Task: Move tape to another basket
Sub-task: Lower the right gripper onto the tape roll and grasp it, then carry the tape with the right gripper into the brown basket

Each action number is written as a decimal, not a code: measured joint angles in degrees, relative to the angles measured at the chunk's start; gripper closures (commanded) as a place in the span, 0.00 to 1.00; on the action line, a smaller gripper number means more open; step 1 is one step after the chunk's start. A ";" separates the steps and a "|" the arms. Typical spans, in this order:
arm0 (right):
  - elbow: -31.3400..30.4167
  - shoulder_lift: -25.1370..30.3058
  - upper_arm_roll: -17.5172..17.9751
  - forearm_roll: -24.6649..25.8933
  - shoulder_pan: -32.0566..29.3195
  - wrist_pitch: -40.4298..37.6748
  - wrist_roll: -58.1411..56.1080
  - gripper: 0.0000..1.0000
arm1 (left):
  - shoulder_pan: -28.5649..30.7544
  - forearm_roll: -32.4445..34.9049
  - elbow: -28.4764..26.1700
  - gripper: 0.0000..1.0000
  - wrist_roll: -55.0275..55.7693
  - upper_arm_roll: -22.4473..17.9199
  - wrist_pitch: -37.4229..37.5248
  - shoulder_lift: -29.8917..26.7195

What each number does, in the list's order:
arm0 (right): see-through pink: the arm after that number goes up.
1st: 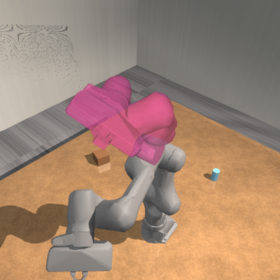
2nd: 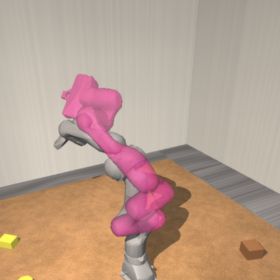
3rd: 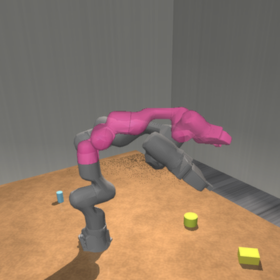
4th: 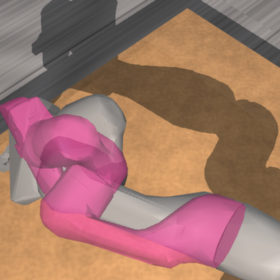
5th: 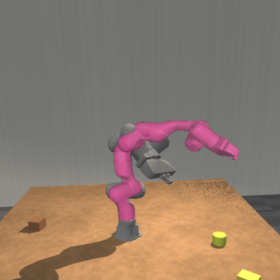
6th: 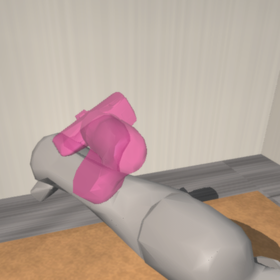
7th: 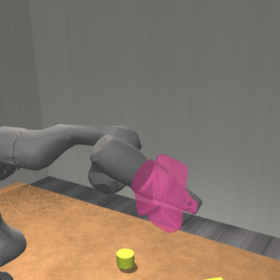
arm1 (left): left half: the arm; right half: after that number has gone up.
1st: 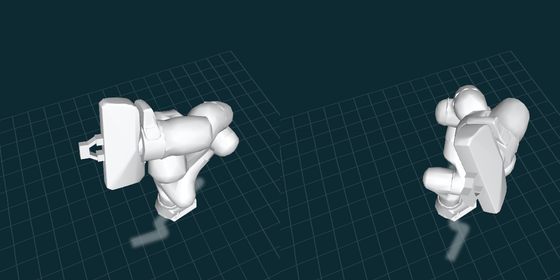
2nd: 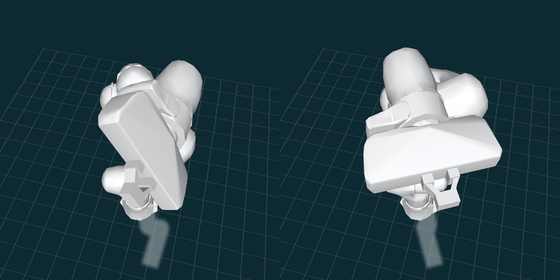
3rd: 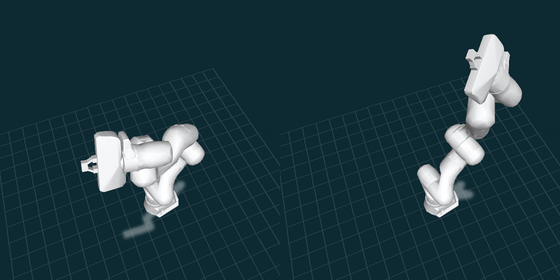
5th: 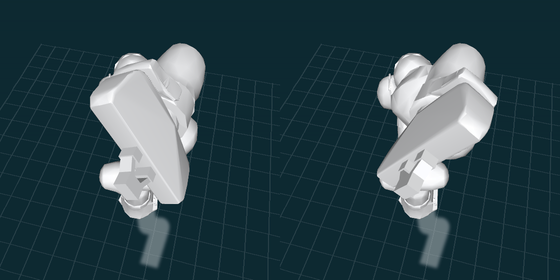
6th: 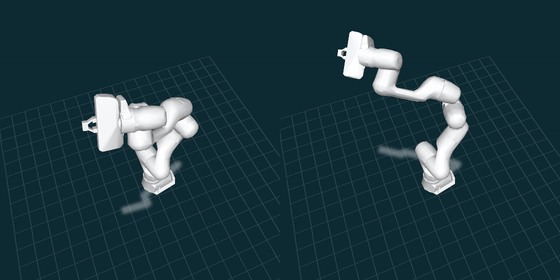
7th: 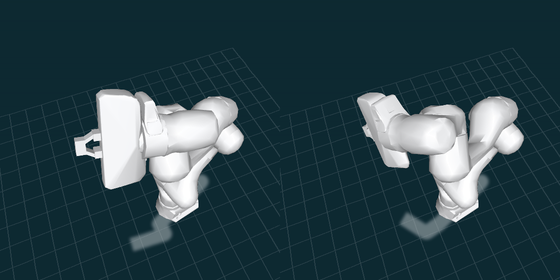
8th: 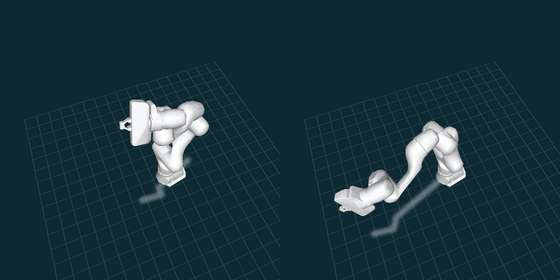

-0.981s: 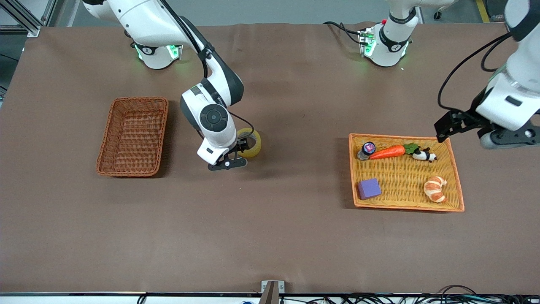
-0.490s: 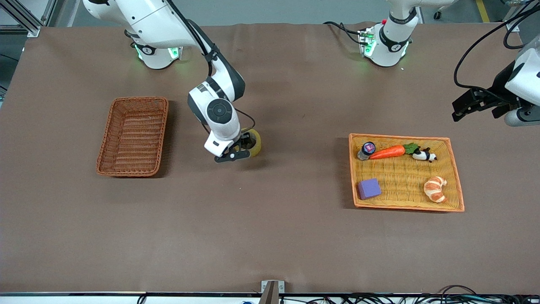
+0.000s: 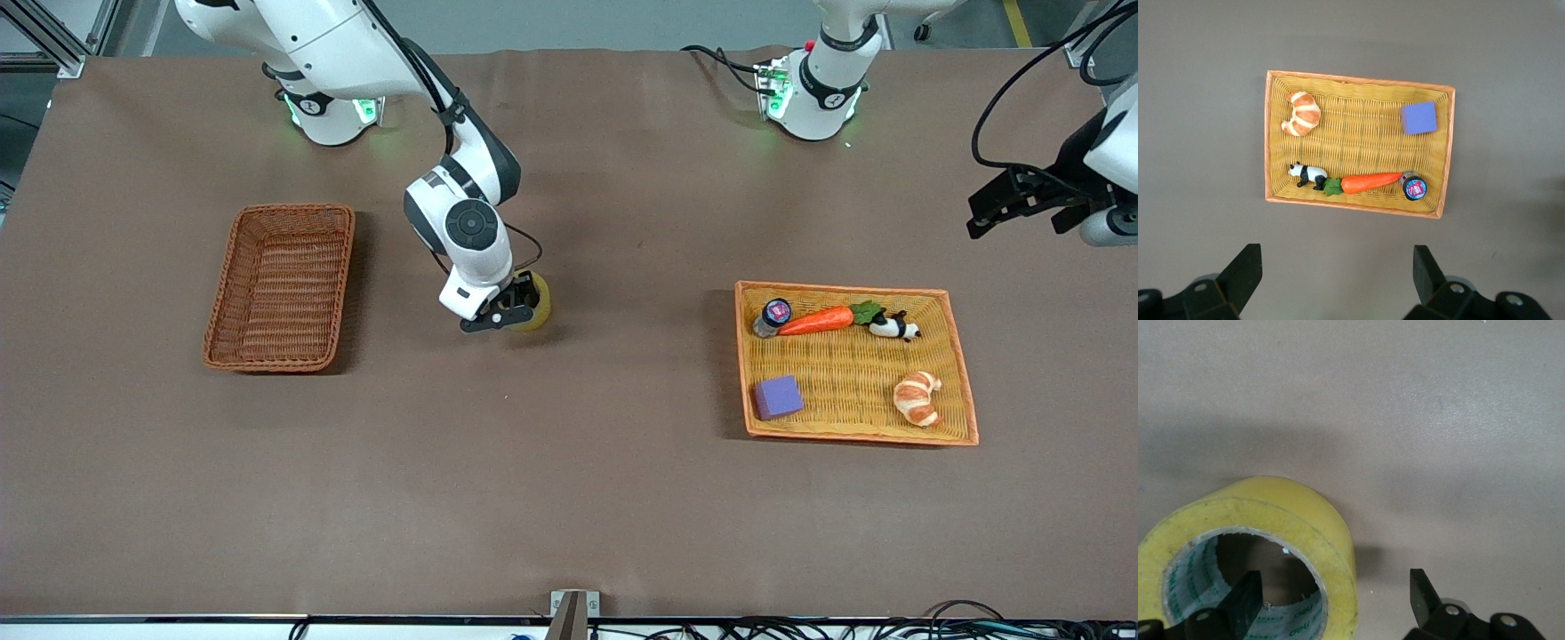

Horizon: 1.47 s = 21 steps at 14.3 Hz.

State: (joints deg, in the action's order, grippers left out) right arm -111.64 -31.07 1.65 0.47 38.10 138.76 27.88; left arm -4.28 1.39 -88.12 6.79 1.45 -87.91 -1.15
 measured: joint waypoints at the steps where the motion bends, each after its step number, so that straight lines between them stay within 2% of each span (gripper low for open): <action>1: -0.23 -0.06 0.00 0.00 0.02 0.28 0.00 0.44 | -0.07 -0.03 -0.45 0.00 0.00 0.16 0.00 -0.34; 2: -0.32 -0.11 0.00 0.00 0.02 0.37 0.00 0.70 | -0.12 -0.11 -0.68 0.00 0.00 0.23 0.00 -0.44; 3: -0.35 -0.14 0.00 0.00 0.03 0.39 0.20 0.88 | -0.12 -0.20 -0.78 0.00 0.00 0.24 0.00 -0.44; 4: -0.37 -0.15 -0.01 0.00 0.03 0.39 1.06 0.99 | -0.11 -0.27 -0.88 0.00 -0.01 0.24 0.00 -0.44; 9: 0.19 -0.05 -0.32 0.01 0.02 -0.98 4.00 1.00 | -0.12 -0.31 -0.95 0.00 -0.02 0.24 -0.11 -0.44; 12: 5.38 2.82 -1.19 0.02 -1.60 -13.34 4.73 1.00 | -0.15 -0.31 -0.93 0.00 -0.02 0.27 -0.25 -0.46; 14: 8.43 8.04 -1.49 0.23 -5.69 -22.09 2.88 1.00 | -0.17 -0.31 -0.92 0.00 -0.03 0.30 -0.37 -0.47; 17: 8.67 16.69 -1.88 0.58 -16.12 -32.53 -9.01 1.00 | -0.26 -0.31 -0.92 0.00 -0.03 0.36 -0.91 -0.45; 19: 7.00 20.07 -2.16 0.76 -23.81 -35.36 -18.27 1.00 | -0.36 -0.32 -0.94 0.00 -0.03 0.41 -1.00 -0.41; 21: 3.22 21.77 -2.39 2.39 -30.04 -34.98 -26.05 1.00 | -0.35 -0.32 -0.95 0.00 -0.04 0.42 -1.01 -0.40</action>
State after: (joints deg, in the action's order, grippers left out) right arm -108.42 -9.30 -0.74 2.86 8.06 103.78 1.83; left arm -4.63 1.08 -89.07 6.75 1.87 -88.91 -1.55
